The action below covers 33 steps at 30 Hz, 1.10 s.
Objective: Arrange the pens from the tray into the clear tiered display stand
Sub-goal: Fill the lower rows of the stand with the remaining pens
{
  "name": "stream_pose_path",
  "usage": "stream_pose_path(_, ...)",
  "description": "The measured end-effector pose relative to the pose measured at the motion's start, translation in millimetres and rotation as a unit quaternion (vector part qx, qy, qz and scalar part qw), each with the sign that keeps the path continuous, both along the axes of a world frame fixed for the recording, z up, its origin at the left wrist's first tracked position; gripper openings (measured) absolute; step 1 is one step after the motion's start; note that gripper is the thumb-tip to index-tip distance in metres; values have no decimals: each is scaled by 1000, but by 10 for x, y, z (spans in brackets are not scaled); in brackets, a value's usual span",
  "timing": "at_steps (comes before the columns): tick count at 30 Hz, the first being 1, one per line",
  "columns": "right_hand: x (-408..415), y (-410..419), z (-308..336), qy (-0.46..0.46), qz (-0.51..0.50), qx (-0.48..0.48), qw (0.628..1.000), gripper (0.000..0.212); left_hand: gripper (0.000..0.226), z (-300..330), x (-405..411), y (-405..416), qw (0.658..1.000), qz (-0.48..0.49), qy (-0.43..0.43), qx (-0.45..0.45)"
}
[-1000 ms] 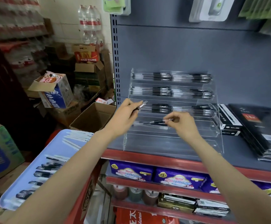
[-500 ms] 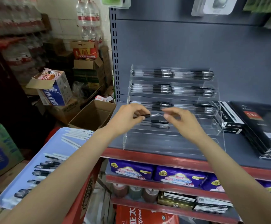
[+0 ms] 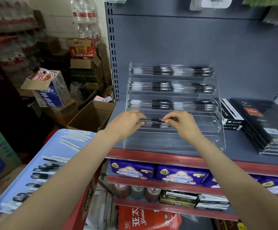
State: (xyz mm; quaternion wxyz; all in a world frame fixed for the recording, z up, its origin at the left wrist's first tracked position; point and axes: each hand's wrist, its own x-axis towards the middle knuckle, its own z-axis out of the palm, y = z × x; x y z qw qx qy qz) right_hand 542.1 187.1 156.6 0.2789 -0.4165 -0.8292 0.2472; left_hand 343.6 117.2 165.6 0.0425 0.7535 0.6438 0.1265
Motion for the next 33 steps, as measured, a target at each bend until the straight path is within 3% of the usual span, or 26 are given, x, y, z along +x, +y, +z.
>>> stream_pose_path(9, 21, -9, -42, -143, 16, 44, 989, 21, 33, -42, 32, -15, 995, -1, 93, 25)
stream_pose_path(13, -9, -35, -48, -143, 8, 41, 989, 20, 32, -59, 45, -3, 995, 10, 98, 29)
stream_pose_path(18, -159, -192, 48, -72, 5, 52, 996, 20, 29, 14, 15, -161, 997, 17, -27, 66)
stream_pose_path(24, -707, -658, 133, -10, 54, 53, 997, 20, 20, -23, -355, -658, 968, 91, -170, 161)
stream_pose_path(33, -2151, -1435, -469, -57, 171, -23, 983, 24, 15, -866, -1688, -1615, 939, 266, -205, 66)
